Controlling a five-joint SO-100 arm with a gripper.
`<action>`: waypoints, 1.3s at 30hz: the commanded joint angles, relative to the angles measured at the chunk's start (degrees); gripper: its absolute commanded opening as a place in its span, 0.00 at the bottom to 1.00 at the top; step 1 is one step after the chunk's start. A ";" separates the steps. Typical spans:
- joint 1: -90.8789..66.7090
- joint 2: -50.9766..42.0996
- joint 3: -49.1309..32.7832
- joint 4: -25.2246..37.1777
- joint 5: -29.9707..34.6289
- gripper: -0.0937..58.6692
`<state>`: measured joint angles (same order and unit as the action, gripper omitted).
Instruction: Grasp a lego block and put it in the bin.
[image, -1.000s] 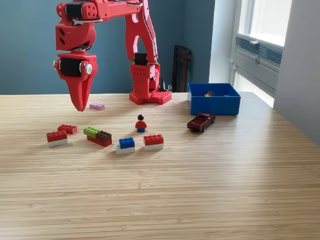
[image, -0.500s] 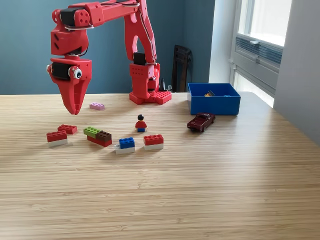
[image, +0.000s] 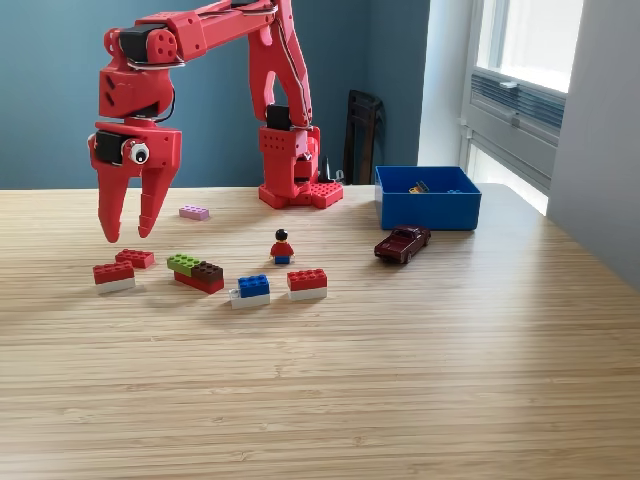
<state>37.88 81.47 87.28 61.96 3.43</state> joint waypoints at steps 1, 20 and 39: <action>-0.09 0.70 -1.14 -1.23 3.78 0.49; 0.00 -9.32 -6.15 -1.76 16.70 0.46; 2.29 -10.37 -21.01 8.96 15.73 0.50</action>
<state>39.11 70.05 71.54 70.05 19.07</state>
